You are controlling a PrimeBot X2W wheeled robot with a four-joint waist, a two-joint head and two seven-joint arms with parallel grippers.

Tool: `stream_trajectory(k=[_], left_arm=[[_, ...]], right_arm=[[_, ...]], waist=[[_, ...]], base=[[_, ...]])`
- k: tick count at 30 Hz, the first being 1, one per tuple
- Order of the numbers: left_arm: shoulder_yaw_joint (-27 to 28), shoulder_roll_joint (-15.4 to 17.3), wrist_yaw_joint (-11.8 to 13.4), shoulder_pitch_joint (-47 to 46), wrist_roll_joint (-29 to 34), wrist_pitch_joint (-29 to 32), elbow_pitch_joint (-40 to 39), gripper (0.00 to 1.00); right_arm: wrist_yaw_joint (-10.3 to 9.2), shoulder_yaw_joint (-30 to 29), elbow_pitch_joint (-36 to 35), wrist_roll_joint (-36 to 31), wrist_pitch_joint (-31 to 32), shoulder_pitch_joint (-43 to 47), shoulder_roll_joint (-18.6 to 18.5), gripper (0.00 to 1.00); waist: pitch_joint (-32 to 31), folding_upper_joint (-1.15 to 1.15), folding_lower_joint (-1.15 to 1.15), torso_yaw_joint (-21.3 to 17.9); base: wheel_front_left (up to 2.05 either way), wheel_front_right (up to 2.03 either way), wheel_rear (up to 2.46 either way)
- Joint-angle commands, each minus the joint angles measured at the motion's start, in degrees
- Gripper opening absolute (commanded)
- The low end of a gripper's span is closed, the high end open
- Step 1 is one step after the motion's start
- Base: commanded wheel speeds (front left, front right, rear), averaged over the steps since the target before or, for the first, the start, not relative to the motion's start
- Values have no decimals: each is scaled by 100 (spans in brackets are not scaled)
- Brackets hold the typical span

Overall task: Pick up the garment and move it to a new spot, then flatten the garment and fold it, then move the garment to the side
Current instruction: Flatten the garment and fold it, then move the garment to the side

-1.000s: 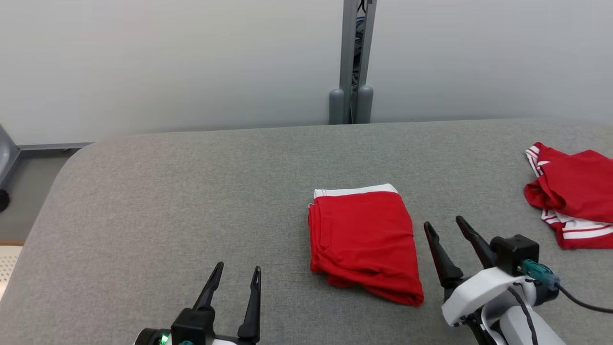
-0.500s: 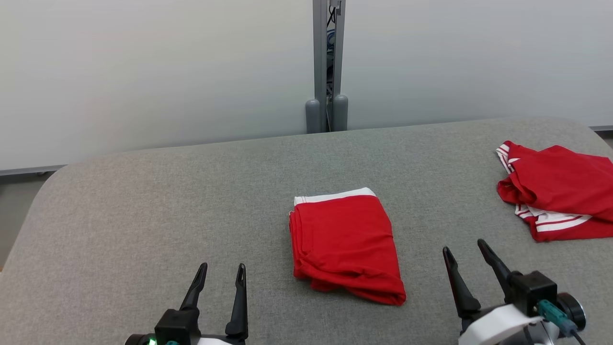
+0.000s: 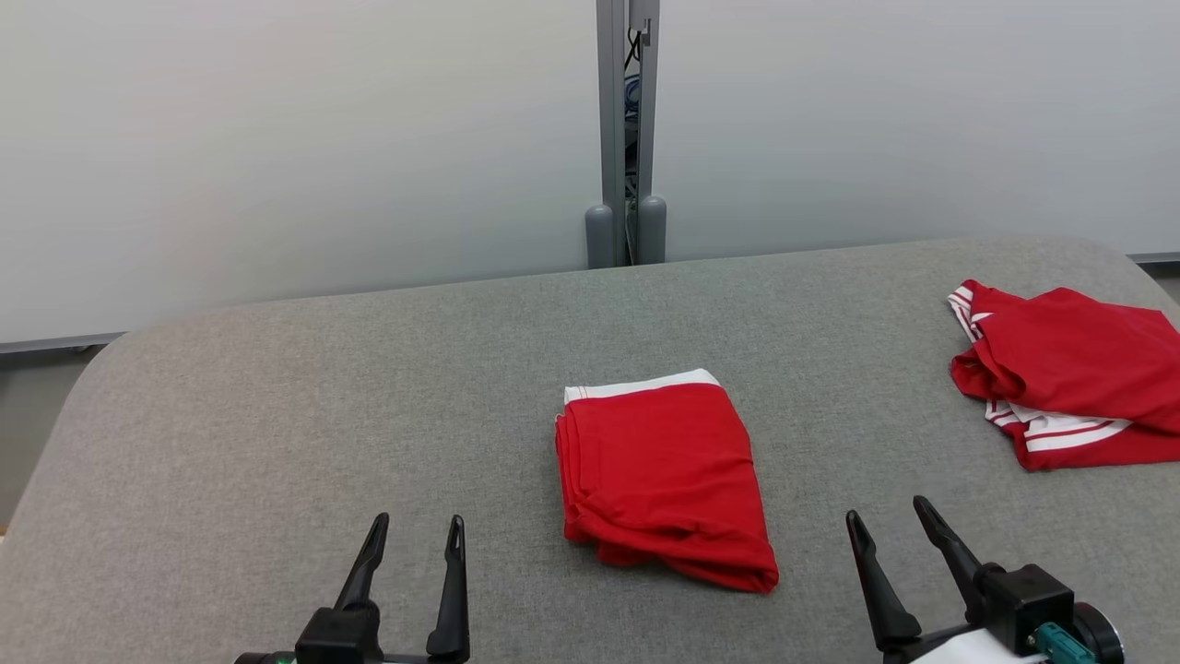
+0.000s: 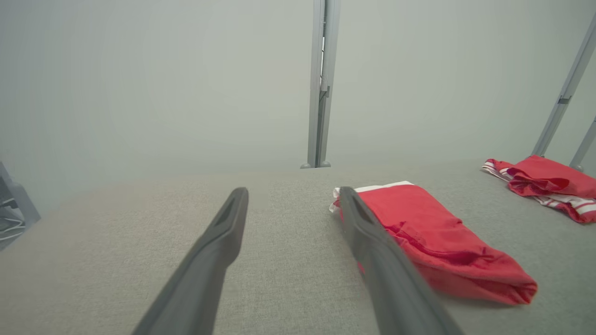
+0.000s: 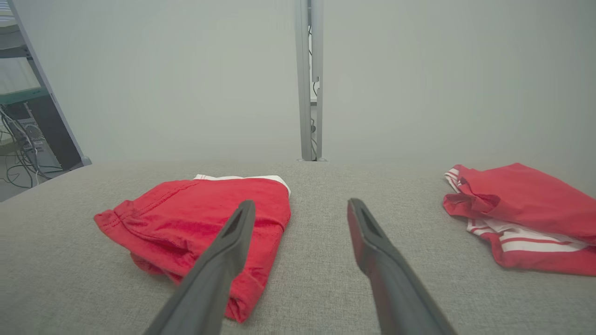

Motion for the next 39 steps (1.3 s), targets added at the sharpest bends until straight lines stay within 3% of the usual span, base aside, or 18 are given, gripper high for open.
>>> stream_trajectory(k=[1,17,39], left_arm=[[67,23,36,84,128,-23,-58,100],[366,1,-53,347,334,-24,-213,100],[347,-2,-59,349,338,-24,-160,100]], right_arm=[[-2,11,-80,34,-33,87,-14,100],[-2,51,-646,203,-34,312,-14,100],[-2,195,-388,396,-34,327,-11,100]], waist=[[-18,0,0,26],[-88,0,0,131],[-69,0,0,107]], base=[[0,0,0],[0,0,0],[0,0,0]])
